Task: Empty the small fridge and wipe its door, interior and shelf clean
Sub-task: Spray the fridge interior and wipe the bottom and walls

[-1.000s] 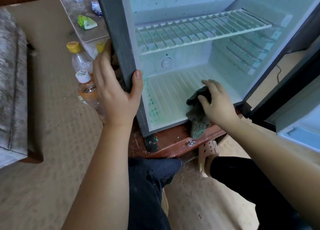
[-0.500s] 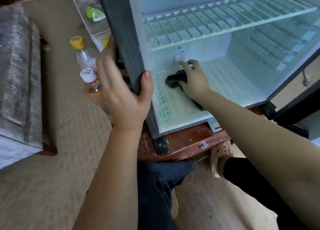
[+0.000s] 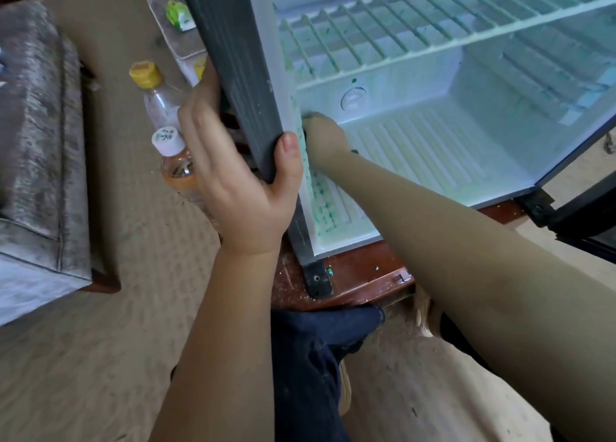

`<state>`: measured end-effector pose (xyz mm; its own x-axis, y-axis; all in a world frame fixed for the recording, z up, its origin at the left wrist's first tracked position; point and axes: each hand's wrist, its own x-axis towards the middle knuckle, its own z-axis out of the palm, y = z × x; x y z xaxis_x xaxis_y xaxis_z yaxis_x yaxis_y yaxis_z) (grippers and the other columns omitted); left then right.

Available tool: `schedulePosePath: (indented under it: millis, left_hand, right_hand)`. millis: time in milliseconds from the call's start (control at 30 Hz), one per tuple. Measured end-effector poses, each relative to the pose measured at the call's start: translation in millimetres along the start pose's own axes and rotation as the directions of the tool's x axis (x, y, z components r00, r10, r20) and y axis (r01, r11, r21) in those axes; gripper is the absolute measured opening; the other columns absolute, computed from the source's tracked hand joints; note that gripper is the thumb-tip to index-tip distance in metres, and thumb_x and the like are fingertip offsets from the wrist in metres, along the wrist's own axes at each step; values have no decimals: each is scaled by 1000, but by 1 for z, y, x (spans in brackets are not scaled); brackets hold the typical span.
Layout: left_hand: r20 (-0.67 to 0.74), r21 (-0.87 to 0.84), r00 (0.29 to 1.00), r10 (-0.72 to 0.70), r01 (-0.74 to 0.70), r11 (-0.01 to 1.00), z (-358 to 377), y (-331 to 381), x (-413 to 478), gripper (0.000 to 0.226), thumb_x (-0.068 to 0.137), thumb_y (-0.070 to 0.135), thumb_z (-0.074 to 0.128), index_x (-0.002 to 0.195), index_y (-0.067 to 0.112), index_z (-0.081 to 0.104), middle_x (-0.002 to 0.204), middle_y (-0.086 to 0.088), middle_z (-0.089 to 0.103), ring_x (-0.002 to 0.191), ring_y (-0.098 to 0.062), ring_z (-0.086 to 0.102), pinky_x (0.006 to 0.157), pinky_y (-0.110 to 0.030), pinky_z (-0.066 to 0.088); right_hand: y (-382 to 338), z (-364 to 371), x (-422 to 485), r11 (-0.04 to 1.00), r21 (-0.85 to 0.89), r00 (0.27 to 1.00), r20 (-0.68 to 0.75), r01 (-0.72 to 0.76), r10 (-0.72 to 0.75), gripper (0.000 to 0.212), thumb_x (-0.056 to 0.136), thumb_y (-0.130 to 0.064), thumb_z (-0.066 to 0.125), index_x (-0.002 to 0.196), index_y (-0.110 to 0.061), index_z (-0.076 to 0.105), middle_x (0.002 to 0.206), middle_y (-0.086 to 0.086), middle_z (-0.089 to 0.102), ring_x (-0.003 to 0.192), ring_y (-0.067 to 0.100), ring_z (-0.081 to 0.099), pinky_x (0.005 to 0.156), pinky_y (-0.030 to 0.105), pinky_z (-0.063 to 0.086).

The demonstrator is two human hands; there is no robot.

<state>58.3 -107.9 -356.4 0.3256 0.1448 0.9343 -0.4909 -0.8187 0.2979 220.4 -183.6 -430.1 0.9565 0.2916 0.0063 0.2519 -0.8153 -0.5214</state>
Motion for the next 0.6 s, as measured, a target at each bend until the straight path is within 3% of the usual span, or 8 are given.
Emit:
schedulePosePath:
  millis: [67,133,167,200,267,367,500,600]
  left_hand:
    - [9,14,1000,-16,16,1000,0,1,0,52,100,43,38,134,5,25,124,-16,45,109,-34,53,96,-26,39]
    - [11,7,999,-47,47,999,0,5,2,52,99,44,37,133,5,27,123,-24,50,109,-38,54,95,-29,41]
    - [11,4,998,-54,54,999,0,6,3,52,99,44,37,132,5,28,122,-26,51,109,-39,54,95,-30,42]
    - [9,-2,999,-52,52,999,0,7,3,52,99,44,37,133,5,29,124,-25,50,111,-38,54,96,-30,42]
    - [-8,-13,999,-31,31,999,-1,8,4,52,99,44,36,137,8,30,129,-13,45,118,-25,50,98,-24,38]
    - [-12,-12,998,-55,55,998,-2,8,6,51,99,44,37,135,9,31,132,4,35,121,-12,44,100,-29,40]
    - [39,-10,994,-103,104,995,-6,14,5,53,100,39,39,138,3,33,135,-8,44,131,1,35,108,-24,34]
    - [120,3,970,-211,212,977,-11,20,4,63,100,45,39,128,-11,46,123,-28,52,119,-32,53,97,-42,46]
  right_hand:
    - [-2,-3,-1,998,-53,995,95,15,-9,7,85,-8,58,86,-11,64,104,8,62,93,27,59,72,28,41]
    - [3,-5,-10,995,-93,993,117,36,-25,8,86,-8,59,78,-8,58,94,8,56,87,26,56,68,28,37]
    - [8,-4,-18,993,-101,991,128,60,-47,4,86,-10,59,86,-6,61,92,6,53,87,25,56,68,27,37]
    - [13,-4,-27,991,-98,988,135,90,-77,14,86,-12,59,98,-7,64,93,5,53,89,26,57,68,28,38]
    - [22,-7,-51,980,-107,969,197,171,-148,25,86,-12,59,110,-12,67,98,6,58,91,27,59,72,30,47]
    - [27,-17,-86,954,-122,938,253,274,-237,23,88,-9,57,108,-12,70,105,10,59,91,30,59,80,37,52]
    - [25,-31,-130,943,-98,912,304,318,-276,23,91,-8,56,109,-10,70,107,10,56,96,31,56,81,38,49]
    - [22,-42,-159,952,-50,907,324,300,-269,26,92,-6,56,115,-10,69,110,9,59,100,30,56,87,41,47]
